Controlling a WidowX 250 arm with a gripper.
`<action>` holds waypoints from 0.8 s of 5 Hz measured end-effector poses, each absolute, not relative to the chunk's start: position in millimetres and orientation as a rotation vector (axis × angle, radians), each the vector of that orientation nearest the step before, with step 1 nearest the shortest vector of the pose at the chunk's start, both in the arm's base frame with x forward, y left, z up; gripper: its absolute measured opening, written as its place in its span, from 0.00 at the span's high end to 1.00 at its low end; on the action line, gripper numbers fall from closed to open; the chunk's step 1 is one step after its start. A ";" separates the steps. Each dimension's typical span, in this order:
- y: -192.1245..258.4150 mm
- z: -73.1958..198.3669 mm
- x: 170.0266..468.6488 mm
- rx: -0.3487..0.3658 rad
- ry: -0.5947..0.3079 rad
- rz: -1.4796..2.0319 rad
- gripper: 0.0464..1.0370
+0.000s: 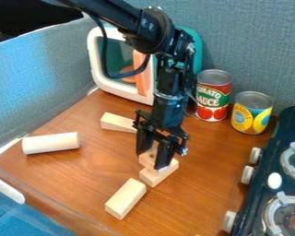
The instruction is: Put the block with a hole on top of the white cubu
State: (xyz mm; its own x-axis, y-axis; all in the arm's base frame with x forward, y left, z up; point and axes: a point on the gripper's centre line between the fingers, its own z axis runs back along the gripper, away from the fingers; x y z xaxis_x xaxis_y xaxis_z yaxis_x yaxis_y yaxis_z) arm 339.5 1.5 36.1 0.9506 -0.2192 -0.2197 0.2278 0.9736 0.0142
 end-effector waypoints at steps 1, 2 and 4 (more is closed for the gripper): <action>1.2 34.7 352.8 0.041 0.204 -0.223 0.46; 0.8 34.9 356.4 0.044 0.196 -0.219 0.46; -0.2 34.5 356.1 0.051 0.179 -0.216 0.46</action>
State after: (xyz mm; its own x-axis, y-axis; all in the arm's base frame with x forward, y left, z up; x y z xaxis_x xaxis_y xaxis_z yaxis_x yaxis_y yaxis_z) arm 356.1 -0.2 34.5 0.9610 -0.2085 -0.1819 0.2175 0.9756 0.0309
